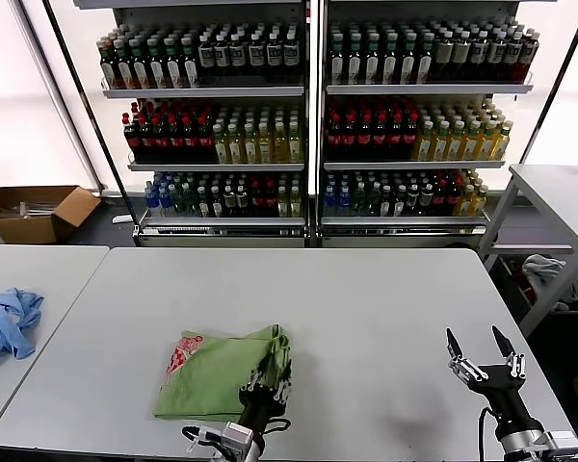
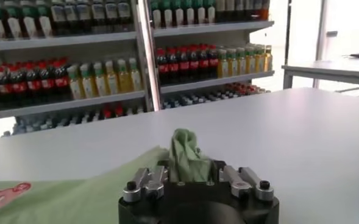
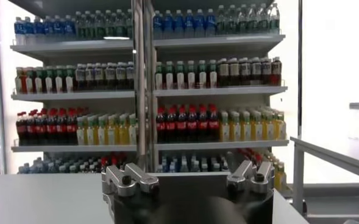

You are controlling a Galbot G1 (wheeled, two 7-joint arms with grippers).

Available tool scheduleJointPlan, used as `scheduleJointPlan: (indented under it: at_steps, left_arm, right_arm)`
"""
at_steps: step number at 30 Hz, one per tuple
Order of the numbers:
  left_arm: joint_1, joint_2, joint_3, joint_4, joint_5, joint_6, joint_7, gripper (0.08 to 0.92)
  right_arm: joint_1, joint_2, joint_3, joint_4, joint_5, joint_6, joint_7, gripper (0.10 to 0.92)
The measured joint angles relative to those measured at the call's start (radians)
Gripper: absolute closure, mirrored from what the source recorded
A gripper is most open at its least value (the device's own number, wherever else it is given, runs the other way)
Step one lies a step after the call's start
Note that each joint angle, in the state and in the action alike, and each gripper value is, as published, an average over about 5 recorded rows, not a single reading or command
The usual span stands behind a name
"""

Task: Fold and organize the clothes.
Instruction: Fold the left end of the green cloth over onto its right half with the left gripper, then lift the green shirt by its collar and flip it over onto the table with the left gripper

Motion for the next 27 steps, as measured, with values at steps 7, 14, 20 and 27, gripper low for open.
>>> scheduleJointPlan:
  at_steps: [7, 14, 20, 27]
  left_arm:
    - [0.000, 0.020, 0.065, -0.009, 0.024, -0.057, 0.022, 0.341]
    - [0.016, 0.044, 0.051, -0.081, 0.022, -0.089, 0.027, 0.186]
    - [0.059, 0.104, -0.105, -0.123, -0.061, -0.084, 0.018, 0.177]
    - [0.129, 0.149, -0.323, -0.101, -0.194, -0.064, 0.015, 0.177]
  right_arm:
    - [0.009, 0.004, -0.008, 0.006, -0.006, -0.003, 0.001, 0.203]
    - [0.004, -0.003, -0.004, 0.014, -0.006, -0.004, 0.002, 0.203]
    - [0.003, -0.005, 0.001, 0.015, -0.003, -0.002, 0.003, 0.203]
    - [0.001, -0.011, 0.003, 0.015, -0.002, 0.001, 0.003, 0.203]
